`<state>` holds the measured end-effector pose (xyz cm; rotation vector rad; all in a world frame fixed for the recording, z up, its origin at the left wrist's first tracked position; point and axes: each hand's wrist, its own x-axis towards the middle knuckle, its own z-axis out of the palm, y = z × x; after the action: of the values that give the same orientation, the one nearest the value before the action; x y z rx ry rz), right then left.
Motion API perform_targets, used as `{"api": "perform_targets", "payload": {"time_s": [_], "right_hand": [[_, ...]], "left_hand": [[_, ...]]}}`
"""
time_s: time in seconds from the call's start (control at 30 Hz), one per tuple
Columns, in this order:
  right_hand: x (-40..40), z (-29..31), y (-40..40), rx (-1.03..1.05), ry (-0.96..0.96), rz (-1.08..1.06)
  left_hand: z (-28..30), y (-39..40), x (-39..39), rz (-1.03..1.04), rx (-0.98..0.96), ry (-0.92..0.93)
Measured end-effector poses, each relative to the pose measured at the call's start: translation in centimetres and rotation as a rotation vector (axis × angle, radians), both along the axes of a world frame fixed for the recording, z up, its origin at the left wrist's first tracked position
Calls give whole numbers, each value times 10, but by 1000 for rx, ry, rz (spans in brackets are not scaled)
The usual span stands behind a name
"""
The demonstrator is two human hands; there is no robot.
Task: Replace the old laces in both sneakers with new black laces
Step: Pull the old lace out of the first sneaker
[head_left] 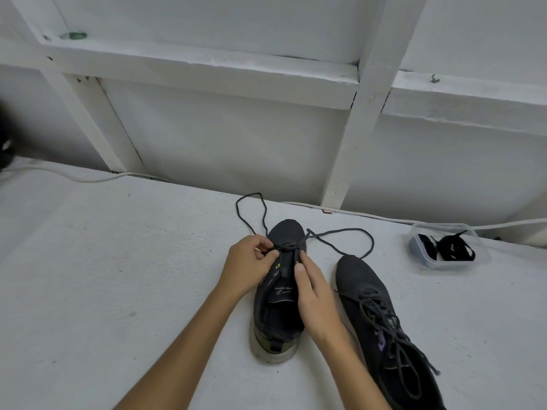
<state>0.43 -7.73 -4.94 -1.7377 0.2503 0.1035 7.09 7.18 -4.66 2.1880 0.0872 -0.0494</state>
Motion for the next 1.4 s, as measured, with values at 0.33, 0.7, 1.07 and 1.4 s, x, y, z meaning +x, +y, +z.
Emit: {"api": "perform_targets", "payload": {"time_s": [0.33, 0.7, 1.07, 1.4], "right_hand": [[-5, 1, 7, -97, -9, 15], [-4, -3, 6, -69, 22, 9], [-5, -2, 6, -46, 29, -4], [-8, 0, 7, -27, 39, 0]], "left_hand": [[1, -1, 10, -285, 368, -196], [0, 1, -5, 138, 123, -191], [-9, -1, 0, 2, -49, -108], [-8, 1, 7, -36, 17, -127]]}}
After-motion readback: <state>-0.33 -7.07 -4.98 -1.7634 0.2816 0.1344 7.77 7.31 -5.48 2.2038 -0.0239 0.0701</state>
